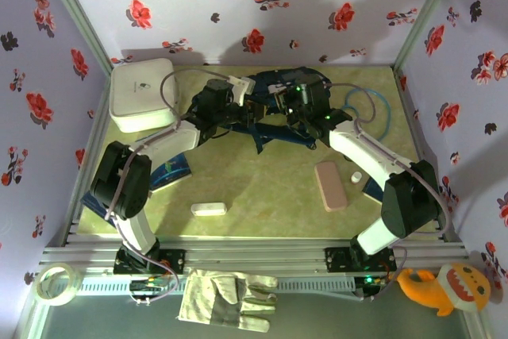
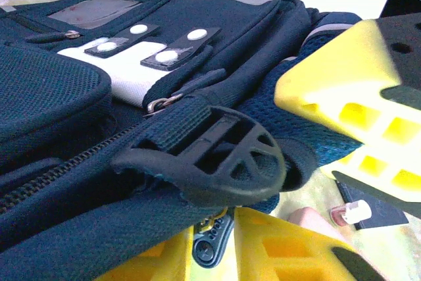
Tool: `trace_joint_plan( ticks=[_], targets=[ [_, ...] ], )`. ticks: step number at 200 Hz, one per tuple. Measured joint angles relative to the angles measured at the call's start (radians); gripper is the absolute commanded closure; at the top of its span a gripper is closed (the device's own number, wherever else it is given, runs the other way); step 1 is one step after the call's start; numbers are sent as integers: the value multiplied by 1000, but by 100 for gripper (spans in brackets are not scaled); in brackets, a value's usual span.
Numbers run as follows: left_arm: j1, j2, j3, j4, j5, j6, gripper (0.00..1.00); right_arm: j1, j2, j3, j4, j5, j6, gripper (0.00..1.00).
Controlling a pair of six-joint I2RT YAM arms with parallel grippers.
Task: Pack the student bag
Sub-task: Unzip the student bag at the top-center of the table.
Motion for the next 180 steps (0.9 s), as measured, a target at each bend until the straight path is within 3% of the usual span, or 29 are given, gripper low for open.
trace_joint_plan(
  ticks=[65,102,135,180],
  targets=[
    [2,3,0,2,-11,31,100,-3,0,0,0,0,0,100],
    [2,-5,-32,32,-16,48,100,-3,0,-5,-2,-2,0,100],
    [2,-14,-50,56,-20,58,83,-3,0,-5,-2,-10,0,100],
    [-10,-14,-53,68,-21,69,77,-4,0,-5,-2,-15,0,100]
  ],
)
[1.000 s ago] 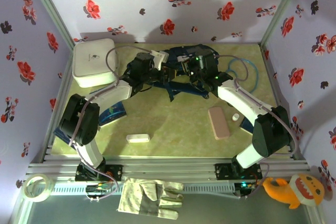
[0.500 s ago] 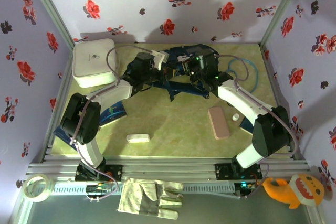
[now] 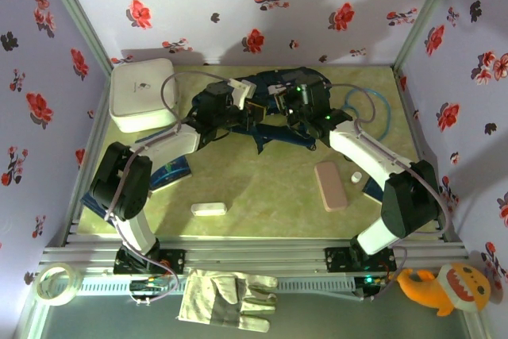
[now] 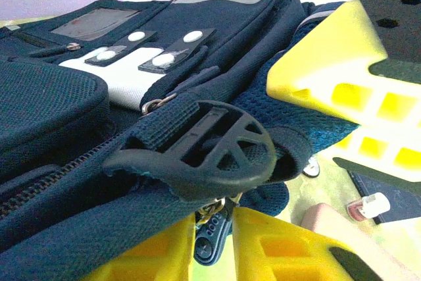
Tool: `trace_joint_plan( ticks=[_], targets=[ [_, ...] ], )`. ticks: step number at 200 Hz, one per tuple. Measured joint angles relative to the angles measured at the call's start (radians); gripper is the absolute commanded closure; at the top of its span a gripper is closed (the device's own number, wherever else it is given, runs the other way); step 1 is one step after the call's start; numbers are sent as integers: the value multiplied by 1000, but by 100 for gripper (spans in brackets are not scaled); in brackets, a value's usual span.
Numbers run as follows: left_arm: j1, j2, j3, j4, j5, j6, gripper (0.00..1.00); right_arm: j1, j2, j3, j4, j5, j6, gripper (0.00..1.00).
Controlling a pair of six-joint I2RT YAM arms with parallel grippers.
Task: Pack the student bag
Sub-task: Unzip the student bag at the top-center of the table.
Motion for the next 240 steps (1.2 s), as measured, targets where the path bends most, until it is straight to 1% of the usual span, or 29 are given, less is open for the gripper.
trace_joint_plan(
  ticks=[20,59,95,155,205,240],
  targets=[
    [-3,0,0,0,-5,1,79,0,0,0,0,-1,0,100],
    [-8,0,0,6,-50,8,92,-1,0,0,2,-4,0,100],
    [-10,0,0,7,-74,10,100,-1,0,-9,9,-4,0,100],
    [-15,-16,-48,45,-97,26,100,-9,0,-17,10,-15,0,100],
    [-11,-121,-150,39,-160,57,100,-20,0,-21,7,-20,-3,100],
    [10,-190,-219,12,-208,60,100,-22,-2,-27,5,-24,-3,100]
  ],
)
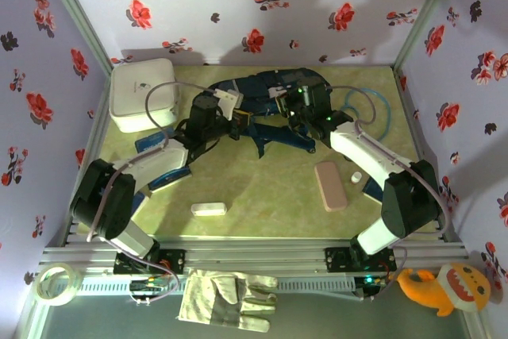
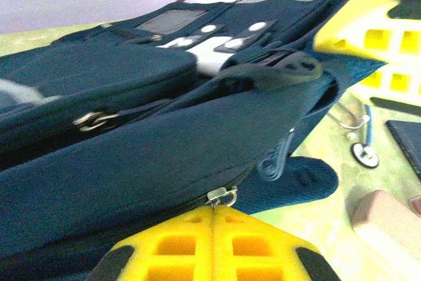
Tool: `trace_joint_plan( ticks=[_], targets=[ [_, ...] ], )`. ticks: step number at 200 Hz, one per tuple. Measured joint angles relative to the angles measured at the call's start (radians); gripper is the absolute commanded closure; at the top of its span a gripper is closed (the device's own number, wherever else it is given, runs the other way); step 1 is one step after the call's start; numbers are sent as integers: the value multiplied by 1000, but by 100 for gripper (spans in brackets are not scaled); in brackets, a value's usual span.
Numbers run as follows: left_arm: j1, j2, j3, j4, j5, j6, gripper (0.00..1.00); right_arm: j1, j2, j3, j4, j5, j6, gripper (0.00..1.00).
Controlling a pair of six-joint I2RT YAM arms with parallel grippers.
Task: Pack the student bag
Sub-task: Unzip the student bag at the top-center of the table.
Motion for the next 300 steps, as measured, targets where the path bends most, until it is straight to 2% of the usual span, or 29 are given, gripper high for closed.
trace_joint_plan(
  ticks=[49,82,97,138,185,220,261,300],
  targets=[
    [19,-56,-46,-54,-66,0,100,0,0,-1,-8,-15,0,100],
    [28,-69,-45,-110,-69,2,64,0,0,-1,-8,-19,0,100],
    [31,-69,-45,-140,-61,-6,58,0,0,-1,-8,-22,-1,100],
    [31,-77,-45,-183,-45,-23,50,0,0,-1,-8,-26,-1,100],
    [33,-62,-18,-220,-26,-35,50,0,0,-1,-8,-33,-6,100],
    [37,13,84,-263,-27,-52,58,0,0,-1,-8,-33,-7,100],
    [38,58,156,-313,-27,-56,74,0,0,-1,-8,-33,-7,100],
    [38,77,173,-339,-26,-53,72,0,0,-1,-9,-33,-7,100]
  ],
)
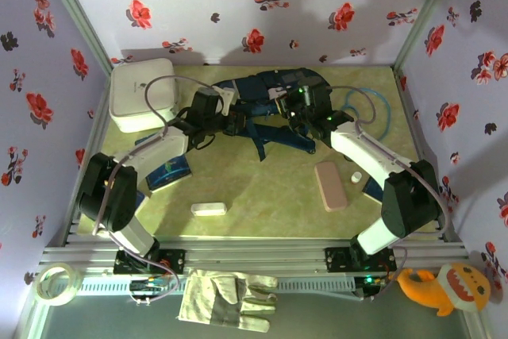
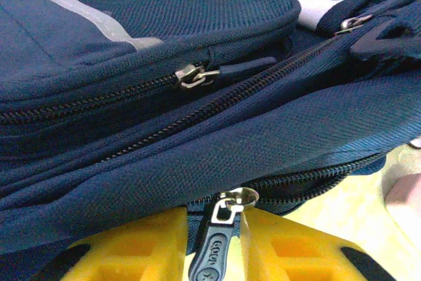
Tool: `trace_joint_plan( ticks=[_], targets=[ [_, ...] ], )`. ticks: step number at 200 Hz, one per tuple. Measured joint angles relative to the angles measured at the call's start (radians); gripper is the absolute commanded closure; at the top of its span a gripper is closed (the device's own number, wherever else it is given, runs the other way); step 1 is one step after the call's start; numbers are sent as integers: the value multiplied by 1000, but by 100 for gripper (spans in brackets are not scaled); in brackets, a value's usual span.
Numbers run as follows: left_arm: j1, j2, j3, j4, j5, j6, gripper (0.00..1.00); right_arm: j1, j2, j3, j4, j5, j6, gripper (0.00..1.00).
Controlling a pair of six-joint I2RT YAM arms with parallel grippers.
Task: Pack the student bag
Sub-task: Unzip the student bag at the top-center of the table.
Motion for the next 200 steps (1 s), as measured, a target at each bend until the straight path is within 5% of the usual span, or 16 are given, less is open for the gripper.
trace_joint_plan(
  ticks=[61,130,200],
  targets=[
    [0,23,23,-57,16,26,72,0,0,0,-19,0,0,100],
    [2,31,33,-78,25,53,100,-7,0,-2,-19,1,-1,100],
    [66,-19,-36,-82,25,64,100,-47,-6,-44,-39,0,-59,100]
  ],
)
